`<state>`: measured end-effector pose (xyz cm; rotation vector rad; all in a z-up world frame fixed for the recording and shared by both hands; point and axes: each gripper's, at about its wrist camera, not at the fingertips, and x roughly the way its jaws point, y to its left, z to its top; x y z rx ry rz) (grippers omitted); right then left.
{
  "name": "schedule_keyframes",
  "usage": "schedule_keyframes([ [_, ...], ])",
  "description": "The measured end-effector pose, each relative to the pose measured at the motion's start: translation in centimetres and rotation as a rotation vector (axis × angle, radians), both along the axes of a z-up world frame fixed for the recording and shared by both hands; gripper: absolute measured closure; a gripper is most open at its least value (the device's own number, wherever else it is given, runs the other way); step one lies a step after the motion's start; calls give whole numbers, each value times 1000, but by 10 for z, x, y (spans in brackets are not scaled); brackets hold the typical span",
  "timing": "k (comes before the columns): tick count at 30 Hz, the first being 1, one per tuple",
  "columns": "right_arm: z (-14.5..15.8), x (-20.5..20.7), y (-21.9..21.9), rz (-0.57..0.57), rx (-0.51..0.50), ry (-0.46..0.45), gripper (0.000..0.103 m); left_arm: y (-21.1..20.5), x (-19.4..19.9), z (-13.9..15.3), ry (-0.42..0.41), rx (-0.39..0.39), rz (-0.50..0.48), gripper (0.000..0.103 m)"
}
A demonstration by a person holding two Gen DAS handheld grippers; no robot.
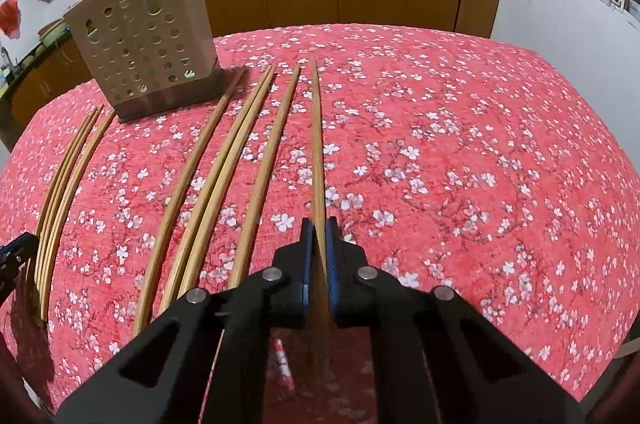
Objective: Organize utensils
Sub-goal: 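Grasp a wooden chopstick with the left tool while the right tool grasps another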
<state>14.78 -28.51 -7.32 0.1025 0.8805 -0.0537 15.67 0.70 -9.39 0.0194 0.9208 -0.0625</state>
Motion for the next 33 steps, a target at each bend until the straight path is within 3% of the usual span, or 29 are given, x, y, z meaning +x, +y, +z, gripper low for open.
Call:
schedule_keyframes([
  [11,1,34,-22,-50,40,-16,96,27,65,1,-2,13,24,95],
  [15,0,41,-29,-59,70,-21,96,34,74,1,-6,-32,17,95],
  [20,1,36,-30,-47,85,-14,95,45,58,1,-15,-86,9,94],
  [28,2,26,-22,-29,44,-26,95,38,40,-1,-28,-47,-9,95],
  [33,7,23,-25,-37,82,-35,96,38,34,0,-18,-26,-9,95],
])
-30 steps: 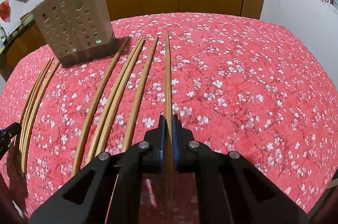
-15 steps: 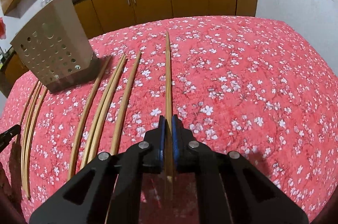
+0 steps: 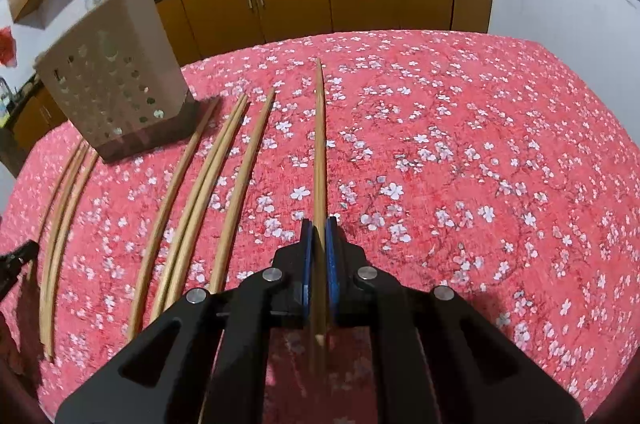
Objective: Organize utensils
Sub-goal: 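Grasp a wooden chopstick with the left tool while the right tool grasps another, then lift the left tool's chopstick upright into the beige holder and open, while the right tool does likewise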
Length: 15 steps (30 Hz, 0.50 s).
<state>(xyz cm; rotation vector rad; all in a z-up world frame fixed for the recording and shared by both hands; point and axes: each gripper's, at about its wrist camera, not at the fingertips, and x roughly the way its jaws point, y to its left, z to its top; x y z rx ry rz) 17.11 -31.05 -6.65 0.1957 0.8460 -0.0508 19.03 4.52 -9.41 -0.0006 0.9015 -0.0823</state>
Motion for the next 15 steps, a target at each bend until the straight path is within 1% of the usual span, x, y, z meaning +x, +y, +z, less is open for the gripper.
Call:
schedule_keyframes([
  [2,11,-6,-3,-6,6,-33,96,3,-1,3,5,-7,6,95],
  [5,29,-13,-8,-13,11,-79,96,6,-6,16,-23,3,5,95],
  [8,47,-21,-13,-20,14,-130,96,9,-9,33,-64,-3,13,95],
  [15,80,-30,-18,-36,14,-231,96,18,-19,83,-198,-43,44,95],
])
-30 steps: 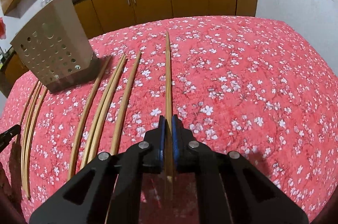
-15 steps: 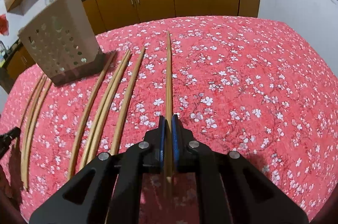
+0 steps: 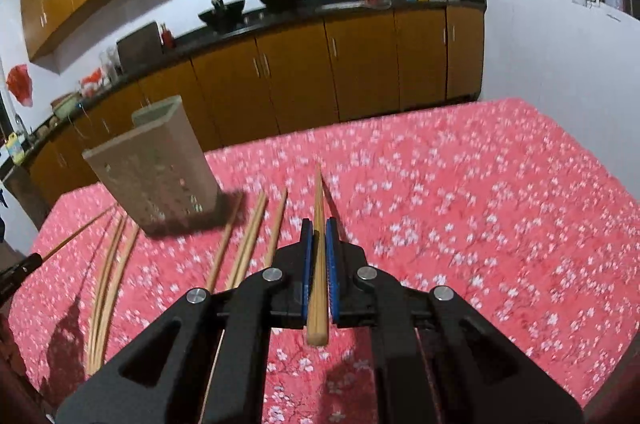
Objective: Organize utensils
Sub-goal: 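Lift the left tool's chopstick upright into the beige holder and open, while the right tool does likewise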
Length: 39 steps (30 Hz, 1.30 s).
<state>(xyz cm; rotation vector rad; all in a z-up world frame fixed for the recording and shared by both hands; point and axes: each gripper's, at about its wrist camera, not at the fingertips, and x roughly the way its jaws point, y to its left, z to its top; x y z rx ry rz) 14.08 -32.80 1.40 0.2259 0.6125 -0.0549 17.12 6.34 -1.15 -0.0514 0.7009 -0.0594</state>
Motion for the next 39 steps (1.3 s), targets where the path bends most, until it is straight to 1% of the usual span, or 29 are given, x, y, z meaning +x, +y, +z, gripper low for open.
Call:
schedule_keyframes([
  [7,27,-1,1,-11,-4,-116,96,5,-8,54,-164,-58,21,95],
  [9,35,0,0,-14,-5,-145,96,5,-8,62,-194,-65,25,95],
  [12,39,0,0,-15,-6,-154,96,6,-8,72,-222,-70,30,95],
  [18,49,3,2,-10,-5,-186,96,4,-4,82,-246,-67,38,95],
  [19,56,2,2,-10,-3,-205,96,4,-3,87,-259,-64,37,95],
  [20,71,2,3,-9,1,-246,96,3,-3,92,-274,-62,36,95],
  [23,97,1,4,-2,20,-317,96,0,-2,113,-329,-67,38,95],
  [24,104,1,4,0,27,-337,96,0,-1,122,-350,-76,40,95],
  [27,135,-2,7,14,78,-434,96,-2,-1,148,-419,-122,47,95],
  [29,147,-2,10,24,113,-480,96,-5,0,166,-467,-156,49,95],
  [31,161,-1,17,41,147,-528,96,-12,1,187,-540,-184,51,95],
  [32,161,-1,17,41,147,-528,96,-17,2,196,-574,-190,54,95],
  [34,168,6,30,67,141,-569,96,-24,4,209,-621,-203,58,95],
  [35,167,8,35,75,136,-571,96,-29,5,215,-643,-210,61,95],
  [36,165,13,40,87,135,-567,96,-36,8,220,-669,-219,61,95],
  [39,155,24,50,102,131,-543,96,-53,20,225,-697,-226,60,95],
])
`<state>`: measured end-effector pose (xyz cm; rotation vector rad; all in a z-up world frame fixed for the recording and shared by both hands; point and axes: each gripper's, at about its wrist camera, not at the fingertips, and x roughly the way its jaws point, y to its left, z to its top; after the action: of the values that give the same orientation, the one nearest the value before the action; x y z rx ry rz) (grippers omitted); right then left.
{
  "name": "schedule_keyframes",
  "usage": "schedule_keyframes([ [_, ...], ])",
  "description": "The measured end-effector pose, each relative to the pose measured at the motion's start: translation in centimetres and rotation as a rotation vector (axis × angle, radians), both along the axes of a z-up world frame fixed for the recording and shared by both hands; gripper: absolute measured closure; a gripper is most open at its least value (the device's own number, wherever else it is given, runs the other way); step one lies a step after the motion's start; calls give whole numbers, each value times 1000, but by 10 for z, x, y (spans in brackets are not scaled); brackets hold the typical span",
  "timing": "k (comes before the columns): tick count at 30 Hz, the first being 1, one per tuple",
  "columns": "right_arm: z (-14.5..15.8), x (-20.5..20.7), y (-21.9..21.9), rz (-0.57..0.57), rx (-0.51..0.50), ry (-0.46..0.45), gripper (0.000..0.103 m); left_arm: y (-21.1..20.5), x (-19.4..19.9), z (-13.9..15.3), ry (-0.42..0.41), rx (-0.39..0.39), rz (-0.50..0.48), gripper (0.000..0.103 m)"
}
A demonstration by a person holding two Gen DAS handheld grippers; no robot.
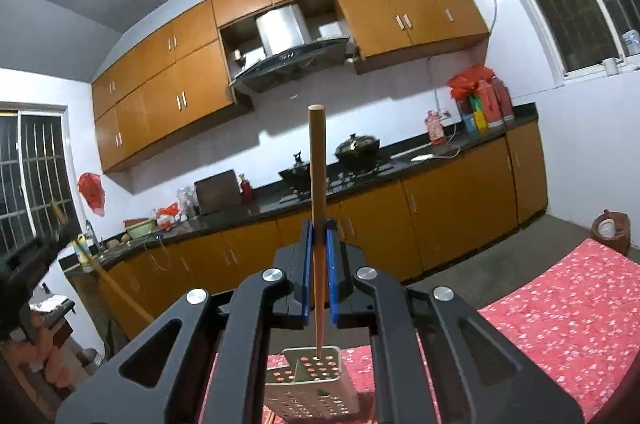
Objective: Organize utensils
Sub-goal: 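Lift the left tool's chopstick upright into the beige holder and open, while the right tool does likewise, then grasp another wooden chopstick with the left tool while the right tool grasps one too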
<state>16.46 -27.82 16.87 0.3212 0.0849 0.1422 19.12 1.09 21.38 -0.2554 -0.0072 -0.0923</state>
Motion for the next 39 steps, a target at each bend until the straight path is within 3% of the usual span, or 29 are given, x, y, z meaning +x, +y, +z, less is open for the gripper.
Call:
schedule_keyframes([
  [6,-26,20,11,17,-32,70,96,-32,32,-24,36,7,-36,95],
  [16,-49,29,22,67,-53,154,95,-39,61,-89,180,-7,-83,95],
  [18,-51,29,21,74,-46,162,94,-38,61,-94,196,-9,-92,89],
  [19,-50,28,21,72,-46,165,89,-37,60,-95,198,-8,-91,80],
  [20,-49,27,21,67,-46,165,79,-34,58,-95,196,-7,-88,72],
  [22,-47,22,19,59,-42,154,67,-30,52,-95,188,-6,-84,70],
  [27,-35,1,11,39,-41,120,67,-11,33,-88,190,-38,-77,70],
  [31,-33,-14,0,10,-44,122,67,12,10,-88,207,-51,-35,63],
  [34,-52,-26,-14,-42,-75,199,67,32,-5,-100,252,-56,8,59],
  [39,-114,-17,-20,-47,-113,440,67,55,-17,-154,452,5,68,58],
])
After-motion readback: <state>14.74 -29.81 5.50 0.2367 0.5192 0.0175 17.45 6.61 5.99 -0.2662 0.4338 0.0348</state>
